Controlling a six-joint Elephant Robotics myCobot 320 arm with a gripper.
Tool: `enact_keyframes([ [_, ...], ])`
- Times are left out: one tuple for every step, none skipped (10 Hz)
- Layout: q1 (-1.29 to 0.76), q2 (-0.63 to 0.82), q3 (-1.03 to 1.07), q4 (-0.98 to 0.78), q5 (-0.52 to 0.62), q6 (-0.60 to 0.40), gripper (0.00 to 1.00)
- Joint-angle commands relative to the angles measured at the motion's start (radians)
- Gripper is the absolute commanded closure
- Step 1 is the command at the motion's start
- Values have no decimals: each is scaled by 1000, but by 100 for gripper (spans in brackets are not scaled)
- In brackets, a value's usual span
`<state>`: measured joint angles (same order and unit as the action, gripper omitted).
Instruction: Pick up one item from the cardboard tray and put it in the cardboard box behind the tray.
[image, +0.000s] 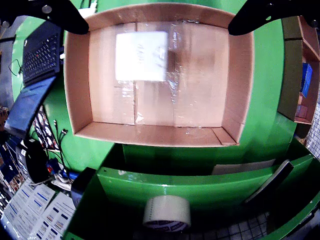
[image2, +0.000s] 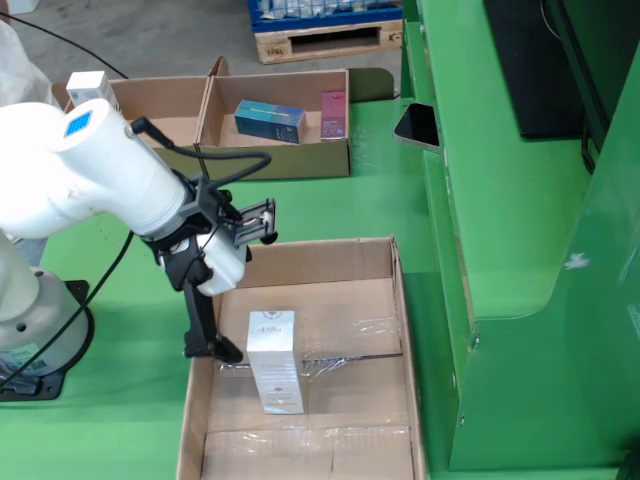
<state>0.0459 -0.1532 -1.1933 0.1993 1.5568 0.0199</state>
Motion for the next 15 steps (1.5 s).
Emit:
enact_keyframes([
  [13, -46, 132, -22, -3, 7, 0],
  [11, -76, 168, -27, 2, 4, 0],
  [11, -76, 168, -27, 2, 4, 0],
  [9, -98, 194, -34, 5, 2, 0],
  [9, -98, 194, -34, 5, 2, 0],
  [14, -191, 317, -91, 6, 7, 0],
  [14, -191, 317, -91, 6, 7, 0],
  [14, -191, 317, -91, 6, 7, 0],
  [17, -212, 342, -105, 2, 14, 0],
  [17, -212, 342, -105, 2, 14, 0],
  [8, -295, 429, -145, 17, 12, 0],
  [8, -295, 429, -145, 17, 12, 0],
  [8, -295, 429, -145, 17, 12, 0],
  [-4, -337, 475, -164, 30, 4, 0],
  [-4, -337, 475, -164, 30, 4, 0],
])
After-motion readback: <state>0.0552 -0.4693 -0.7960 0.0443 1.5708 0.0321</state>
